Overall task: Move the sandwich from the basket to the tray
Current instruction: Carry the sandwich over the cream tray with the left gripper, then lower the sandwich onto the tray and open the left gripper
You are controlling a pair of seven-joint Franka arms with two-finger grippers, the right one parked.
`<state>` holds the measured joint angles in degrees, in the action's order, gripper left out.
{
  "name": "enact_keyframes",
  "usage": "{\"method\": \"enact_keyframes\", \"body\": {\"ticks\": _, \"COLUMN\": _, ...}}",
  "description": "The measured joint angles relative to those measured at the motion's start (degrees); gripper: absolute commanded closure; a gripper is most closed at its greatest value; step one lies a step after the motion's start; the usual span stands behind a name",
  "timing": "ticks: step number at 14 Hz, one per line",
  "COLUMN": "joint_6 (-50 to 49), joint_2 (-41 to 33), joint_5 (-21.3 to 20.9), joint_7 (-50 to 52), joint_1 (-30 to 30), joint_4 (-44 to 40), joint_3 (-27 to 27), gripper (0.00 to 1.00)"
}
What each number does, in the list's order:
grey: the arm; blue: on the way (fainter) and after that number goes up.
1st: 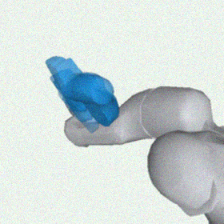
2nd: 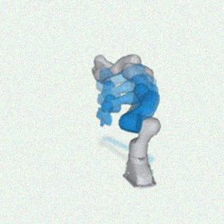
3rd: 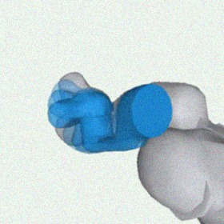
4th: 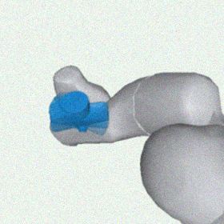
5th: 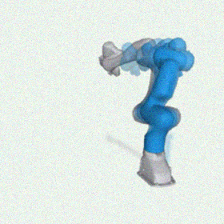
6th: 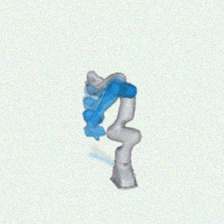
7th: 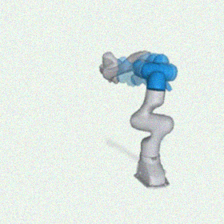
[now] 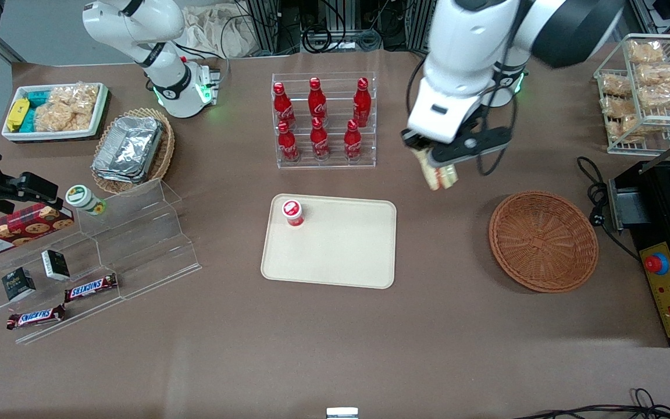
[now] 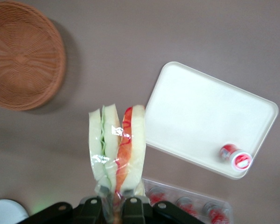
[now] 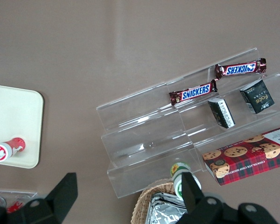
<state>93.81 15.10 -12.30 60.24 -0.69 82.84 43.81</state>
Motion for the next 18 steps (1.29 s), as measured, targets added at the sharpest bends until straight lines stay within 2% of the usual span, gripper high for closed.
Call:
{"method": "enact_keyframes", "body": {"ticks": 4, "joint_6": 10.0, "joint_2": 15.2, "joint_5": -10.2, "joint_7": 8.7, "joint_1": 5.2, "joint_4": 0.9, "joint_3": 1.1, "gripper": 1.0}}
{"method": "enact_keyframes", "body": {"ticks": 7, "joint_6": 16.7, "joint_2": 26.0, "joint_5": -16.9, "joint_7": 12.8, "joint_1": 6.3, "joint_4": 0.8, "joint_3": 1.1, "gripper": 1.0}}
{"method": "enact_keyframes", "body": {"ticks": 10, "joint_6": 20.2, "joint_2": 31.5, "joint_5": -18.8, "joint_7": 13.0, "joint_1": 6.4, "joint_4": 0.1, "joint_3": 0.6, "gripper": 1.0}}
{"method": "enact_keyframes", "body": {"ticks": 13, "joint_6": 23.6, "joint_2": 33.2, "joint_5": -19.1, "joint_7": 13.0, "joint_1": 9.4, "joint_4": 0.0, "joint_3": -4.1, "gripper": 0.98}}
{"method": "enact_keyframes", "body": {"ticks": 14, "joint_6": 24.8, "joint_2": 33.6, "joint_5": -19.1, "joint_7": 13.0, "joint_1": 10.7, "joint_4": 0.0, "joint_3": -5.9, "gripper": 0.93}}
{"method": "enact_keyframes", "body": {"ticks": 15, "joint_6": 25.9, "joint_2": 34.1, "joint_5": -19.1, "joint_7": 13.0, "joint_1": 11.7, "joint_4": -0.1, "joint_3": -7.0, "gripper": 0.81}}
{"method": "enact_keyframes", "body": {"ticks": 16, "joint_6": 26.4, "joint_2": 34.5, "joint_5": -19.1, "joint_7": 13.0, "joint_1": 12.2, "joint_4": -0.1, "joint_3": -7.5, "gripper": 0.62}}
{"method": "enact_keyframes", "body": {"ticks": 17, "joint_6": 26.5, "joint_2": 34.8, "joint_5": -19.1, "joint_7": 13.0, "joint_1": 12.4, "joint_4": -0.2, "joint_3": -7.7, "gripper": 0.38}}
{"method": "enact_keyframes", "body": {"ticks": 18, "joint_6": 26.6, "joint_2": 34.9, "joint_5": -19.2, "joint_7": 13.0, "joint_1": 12.4, "joint_4": -0.4, "joint_3": -7.7, "gripper": 0.21}}
